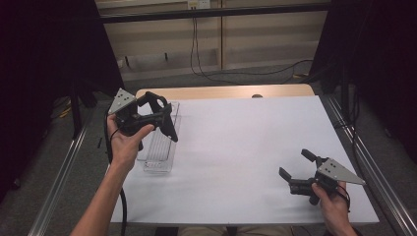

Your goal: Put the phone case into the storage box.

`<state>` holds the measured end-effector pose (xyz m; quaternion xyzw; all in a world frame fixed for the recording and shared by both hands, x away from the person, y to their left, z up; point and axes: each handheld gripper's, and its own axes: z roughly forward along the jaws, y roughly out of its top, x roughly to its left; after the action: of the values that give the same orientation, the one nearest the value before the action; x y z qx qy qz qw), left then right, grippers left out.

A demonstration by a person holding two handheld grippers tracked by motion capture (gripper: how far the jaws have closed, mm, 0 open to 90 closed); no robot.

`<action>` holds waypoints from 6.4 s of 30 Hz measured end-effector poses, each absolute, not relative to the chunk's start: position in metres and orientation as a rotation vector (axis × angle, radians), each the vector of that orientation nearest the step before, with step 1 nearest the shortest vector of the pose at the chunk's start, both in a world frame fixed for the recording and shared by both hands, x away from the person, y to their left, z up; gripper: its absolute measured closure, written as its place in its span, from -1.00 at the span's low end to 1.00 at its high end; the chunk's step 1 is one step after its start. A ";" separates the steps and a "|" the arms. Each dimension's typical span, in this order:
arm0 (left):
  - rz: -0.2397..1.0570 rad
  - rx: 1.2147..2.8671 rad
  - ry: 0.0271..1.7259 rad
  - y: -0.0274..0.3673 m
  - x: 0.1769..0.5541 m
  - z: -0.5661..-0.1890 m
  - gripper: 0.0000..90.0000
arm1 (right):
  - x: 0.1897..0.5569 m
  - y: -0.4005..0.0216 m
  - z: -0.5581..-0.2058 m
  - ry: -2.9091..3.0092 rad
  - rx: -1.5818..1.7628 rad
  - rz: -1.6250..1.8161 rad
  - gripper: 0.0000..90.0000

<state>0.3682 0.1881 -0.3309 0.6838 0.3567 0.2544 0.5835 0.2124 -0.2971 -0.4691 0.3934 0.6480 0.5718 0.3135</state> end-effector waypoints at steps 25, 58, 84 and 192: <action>0.729 1.543 0.934 0.207 0.388 -0.333 -0.70 | 0.212 -0.297 -0.470 1.707 1.042 1.508 -1.00; 0.780 1.527 1.061 0.190 0.438 -0.368 -0.70 | 0.212 -0.297 -0.470 1.713 1.041 1.507 -1.00; 0.869 1.541 1.128 0.178 0.469 -0.389 -0.70 | 0.212 -0.298 -0.471 1.710 1.041 1.502 -1.00; 0.909 1.544 1.264 0.155 0.514 -0.413 -0.71 | 0.212 -0.299 -0.472 1.728 1.038 1.509 -1.00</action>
<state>0.5137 0.1554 -0.4128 0.6263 0.5128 0.3686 0.4571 0.2121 -0.2993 -0.4717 0.3924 0.6531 0.5703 0.3069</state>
